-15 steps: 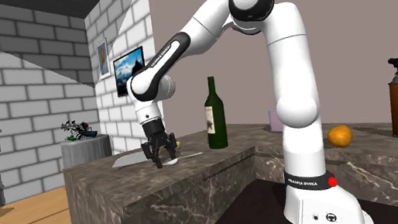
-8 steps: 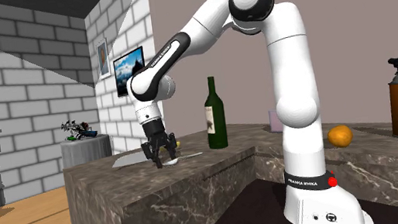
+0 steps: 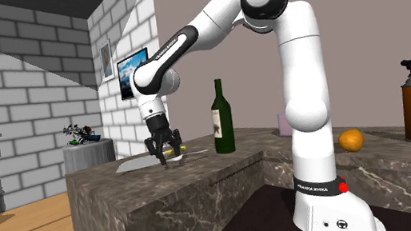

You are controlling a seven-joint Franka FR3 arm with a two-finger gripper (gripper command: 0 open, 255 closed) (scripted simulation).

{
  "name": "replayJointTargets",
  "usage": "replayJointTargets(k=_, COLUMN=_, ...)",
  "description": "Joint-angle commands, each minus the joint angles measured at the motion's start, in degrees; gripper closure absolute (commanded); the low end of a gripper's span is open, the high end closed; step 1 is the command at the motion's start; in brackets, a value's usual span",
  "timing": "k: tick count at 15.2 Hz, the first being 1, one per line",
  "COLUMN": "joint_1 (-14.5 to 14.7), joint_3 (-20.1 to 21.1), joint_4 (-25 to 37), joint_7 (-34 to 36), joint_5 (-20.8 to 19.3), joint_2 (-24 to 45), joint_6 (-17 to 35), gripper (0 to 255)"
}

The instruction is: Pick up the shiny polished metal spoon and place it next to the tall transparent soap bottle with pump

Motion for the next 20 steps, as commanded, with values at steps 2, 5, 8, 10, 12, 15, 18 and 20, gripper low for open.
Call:
replayJointTargets(k=2, joint_1=0.0, joint_3=0.0, joint_4=1.1, joint_7=-0.1, joint_5=0.2, joint_2=-1.2, joint_6=-2.3, gripper=255)
replayJointTargets(k=5, joint_1=-0.1, joint_3=0.0, joint_4=2.3, joint_7=-0.1, joint_5=0.3, joint_2=-2.2, joint_6=-4.5, gripper=255)
replayJointTargets(k=8, joint_1=-0.1, joint_3=-0.1, joint_4=3.7, joint_7=-0.2, joint_5=0.4, joint_2=-3.1, joint_6=-6.8, gripper=255)
replayJointTargets(k=10, joint_1=-0.1, joint_3=-0.1, joint_4=4.7, joint_7=-0.2, joint_5=0.5, joint_2=-3.6, joint_6=-8.3, gripper=255)
replayJointTargets(k=12, joint_1=-0.1, joint_3=-0.1, joint_4=5.7, joint_7=-0.2, joint_5=0.5, joint_2=-4.1, joint_6=-9.8, gripper=255)
replayJointTargets(k=15, joint_1=-0.1, joint_3=-0.1, joint_4=7.3, joint_7=-0.2, joint_5=0.6, joint_2=-4.7, joint_6=-12.0, gripper=255)
replayJointTargets(k=18, joint_1=-0.2, joint_3=-0.2, joint_4=9.1, joint_7=-0.2, joint_5=0.6, joint_2=-5.3, joint_6=-14.3, gripper=255)
replayJointTargets(k=20, joint_1=-0.2, joint_3=-0.2, joint_4=10.3, joint_7=-0.2, joint_5=0.7, joint_2=-5.5, joint_6=-15.8, gripper=255)
